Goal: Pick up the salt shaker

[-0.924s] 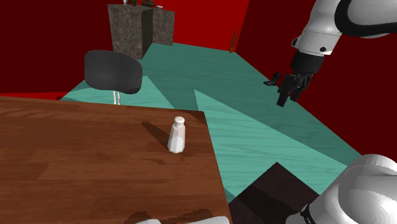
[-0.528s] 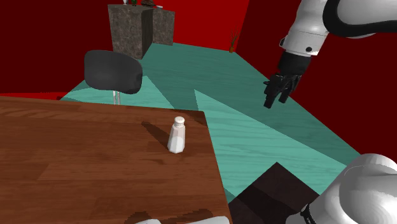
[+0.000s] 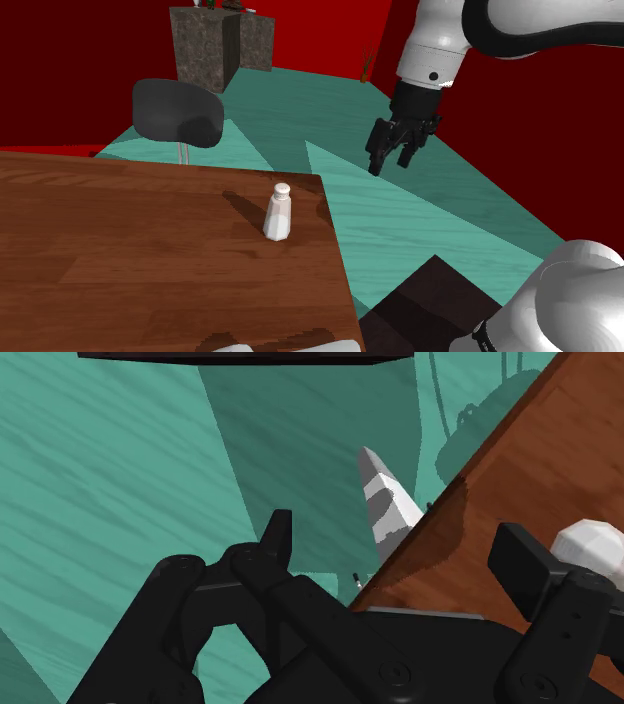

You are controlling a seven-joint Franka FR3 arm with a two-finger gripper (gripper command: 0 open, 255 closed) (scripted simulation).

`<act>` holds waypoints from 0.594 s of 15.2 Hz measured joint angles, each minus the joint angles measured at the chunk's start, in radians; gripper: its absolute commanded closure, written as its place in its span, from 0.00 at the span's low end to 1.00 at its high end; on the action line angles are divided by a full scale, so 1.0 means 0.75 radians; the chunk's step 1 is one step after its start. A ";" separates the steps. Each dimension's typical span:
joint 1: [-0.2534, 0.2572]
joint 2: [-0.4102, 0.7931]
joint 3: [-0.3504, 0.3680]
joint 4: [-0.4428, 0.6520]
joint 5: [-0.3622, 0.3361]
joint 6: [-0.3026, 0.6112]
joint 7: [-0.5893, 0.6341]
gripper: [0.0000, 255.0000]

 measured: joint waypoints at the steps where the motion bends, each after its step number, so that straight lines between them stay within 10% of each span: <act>1: 0.006 0.026 0.024 0.019 0.013 0.013 0.028 0.00; 9: 0.037 0.310 0.216 0.250 0.047 0.116 0.249 0.00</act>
